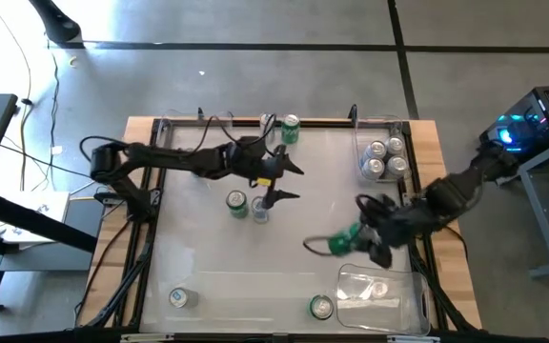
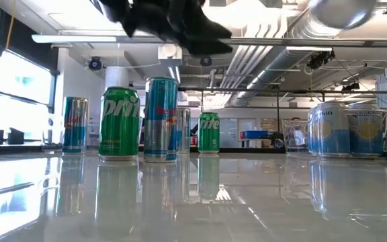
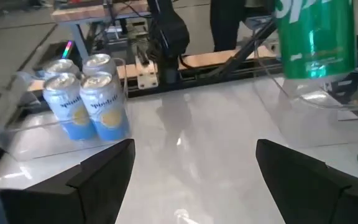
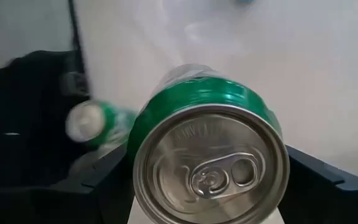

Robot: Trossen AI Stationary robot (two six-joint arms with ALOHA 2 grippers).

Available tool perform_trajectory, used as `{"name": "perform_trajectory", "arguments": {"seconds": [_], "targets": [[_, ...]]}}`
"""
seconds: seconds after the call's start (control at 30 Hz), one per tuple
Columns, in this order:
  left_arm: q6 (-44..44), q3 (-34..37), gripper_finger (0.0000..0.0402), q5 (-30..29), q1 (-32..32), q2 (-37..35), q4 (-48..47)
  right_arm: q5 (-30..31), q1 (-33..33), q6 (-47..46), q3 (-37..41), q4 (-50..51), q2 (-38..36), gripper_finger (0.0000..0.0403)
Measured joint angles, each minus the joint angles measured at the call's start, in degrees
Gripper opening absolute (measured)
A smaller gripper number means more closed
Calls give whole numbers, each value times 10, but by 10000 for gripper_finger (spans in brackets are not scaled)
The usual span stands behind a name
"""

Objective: Sort soda cans
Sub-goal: Put the middle right green soda can into the bottom transparent bin

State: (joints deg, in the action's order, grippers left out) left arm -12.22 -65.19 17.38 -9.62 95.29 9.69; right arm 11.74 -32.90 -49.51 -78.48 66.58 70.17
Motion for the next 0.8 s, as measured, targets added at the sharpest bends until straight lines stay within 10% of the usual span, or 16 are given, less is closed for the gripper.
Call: {"name": "perform_trajectory", "arguments": {"seconds": [0.37, 0.8], "targets": [[-21, 0, 329, -135, 121, -127, -172, -102, -132, -296, -6, 63, 98, 288], [12, 0, 329, -315, 257, -201, -237, -112, -136, -207, -6, 52, 232, 288]]}}
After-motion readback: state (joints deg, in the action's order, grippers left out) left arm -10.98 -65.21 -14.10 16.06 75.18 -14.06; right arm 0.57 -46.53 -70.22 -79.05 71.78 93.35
